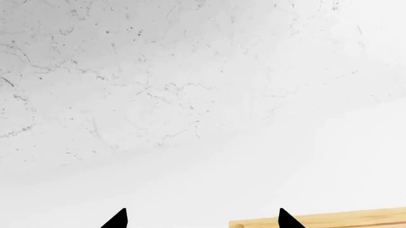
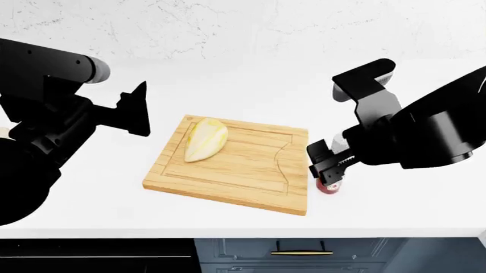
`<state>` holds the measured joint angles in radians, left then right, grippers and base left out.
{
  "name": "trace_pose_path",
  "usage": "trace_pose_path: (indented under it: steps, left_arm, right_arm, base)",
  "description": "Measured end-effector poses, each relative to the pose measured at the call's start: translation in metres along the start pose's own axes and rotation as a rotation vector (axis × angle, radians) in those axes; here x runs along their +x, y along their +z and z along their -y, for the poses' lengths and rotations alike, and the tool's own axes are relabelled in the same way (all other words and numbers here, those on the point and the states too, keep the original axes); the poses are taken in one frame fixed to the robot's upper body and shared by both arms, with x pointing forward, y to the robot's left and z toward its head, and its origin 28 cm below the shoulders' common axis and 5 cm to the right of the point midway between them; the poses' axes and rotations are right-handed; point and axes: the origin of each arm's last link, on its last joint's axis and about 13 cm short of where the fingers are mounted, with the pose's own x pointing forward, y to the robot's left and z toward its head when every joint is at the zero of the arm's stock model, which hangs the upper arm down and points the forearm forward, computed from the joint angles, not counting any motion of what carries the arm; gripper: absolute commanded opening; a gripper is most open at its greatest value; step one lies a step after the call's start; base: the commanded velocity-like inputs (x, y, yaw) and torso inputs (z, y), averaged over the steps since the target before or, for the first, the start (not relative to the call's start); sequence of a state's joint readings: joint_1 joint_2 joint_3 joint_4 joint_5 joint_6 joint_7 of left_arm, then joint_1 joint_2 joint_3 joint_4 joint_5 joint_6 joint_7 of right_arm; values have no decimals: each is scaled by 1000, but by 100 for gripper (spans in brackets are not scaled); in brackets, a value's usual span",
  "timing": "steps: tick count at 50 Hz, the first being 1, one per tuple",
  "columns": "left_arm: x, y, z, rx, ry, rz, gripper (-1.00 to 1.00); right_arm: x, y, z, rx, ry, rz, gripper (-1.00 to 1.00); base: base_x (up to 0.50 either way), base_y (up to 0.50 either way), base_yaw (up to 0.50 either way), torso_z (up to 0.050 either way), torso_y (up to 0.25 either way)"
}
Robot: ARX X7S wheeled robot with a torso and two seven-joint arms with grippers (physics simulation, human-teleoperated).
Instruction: Pick the chicken breast from the plate and place it on the cutting board. Then pick the condiment bottle from the cabinet and place it next to the cutting board.
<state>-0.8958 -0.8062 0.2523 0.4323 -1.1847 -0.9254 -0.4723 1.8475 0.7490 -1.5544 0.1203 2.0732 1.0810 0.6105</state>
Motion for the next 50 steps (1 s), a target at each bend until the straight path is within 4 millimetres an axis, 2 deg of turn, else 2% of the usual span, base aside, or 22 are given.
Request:
trace_pose_path:
  steps: [18,31,42,50]
  left_arm:
    - [0,0,0,-1,1,0,100]
    - [-2,2,0,-1,4,5,100]
    - [-6,6,0,1,12,19,100]
    - [-8,6,3,5,25,38,100]
  right_arm:
    - [-1,2,-1,-4,-2,4,100]
    - [-22,11,0,-9,-45,83,100]
    - [-45,17,-3,-21,-115,262,100]
    - [-49,15,-10,-39,-183,468,100]
  base:
    - [0,0,0,0,0]
    - [0,0,0,0,0]
    - [0,0,0,0,0]
    - [0,0,0,0,0]
